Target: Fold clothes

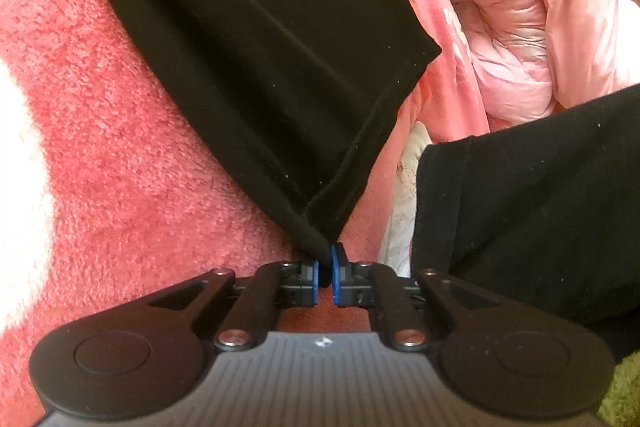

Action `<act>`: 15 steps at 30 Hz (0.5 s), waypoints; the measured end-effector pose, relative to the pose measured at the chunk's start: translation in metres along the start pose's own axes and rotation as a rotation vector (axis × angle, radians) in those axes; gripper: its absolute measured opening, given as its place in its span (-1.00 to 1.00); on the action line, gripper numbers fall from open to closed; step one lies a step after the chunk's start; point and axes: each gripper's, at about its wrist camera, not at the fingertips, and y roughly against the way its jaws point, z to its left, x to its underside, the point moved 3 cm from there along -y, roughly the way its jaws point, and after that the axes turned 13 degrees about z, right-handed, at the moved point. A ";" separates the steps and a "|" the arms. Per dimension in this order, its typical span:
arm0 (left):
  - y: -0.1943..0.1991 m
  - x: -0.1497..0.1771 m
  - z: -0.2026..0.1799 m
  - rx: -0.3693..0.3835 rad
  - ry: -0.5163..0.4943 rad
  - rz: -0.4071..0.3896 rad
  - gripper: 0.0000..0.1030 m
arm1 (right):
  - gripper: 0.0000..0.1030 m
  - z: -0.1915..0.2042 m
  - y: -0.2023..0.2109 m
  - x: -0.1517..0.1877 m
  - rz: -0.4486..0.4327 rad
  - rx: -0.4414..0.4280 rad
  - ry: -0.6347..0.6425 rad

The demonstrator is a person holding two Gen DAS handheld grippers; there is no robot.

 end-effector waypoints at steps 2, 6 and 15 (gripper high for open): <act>-0.001 0.000 0.000 0.005 0.000 0.000 -0.86 | -0.32 0.003 -0.008 -0.003 0.015 0.015 0.011; -0.001 -0.001 0.001 0.018 0.004 0.000 -0.86 | -0.95 0.012 -0.012 -0.002 0.005 0.052 0.049; -0.004 -0.004 0.000 0.039 0.005 0.007 -0.86 | -0.96 -0.008 0.043 0.010 -0.187 0.072 -0.025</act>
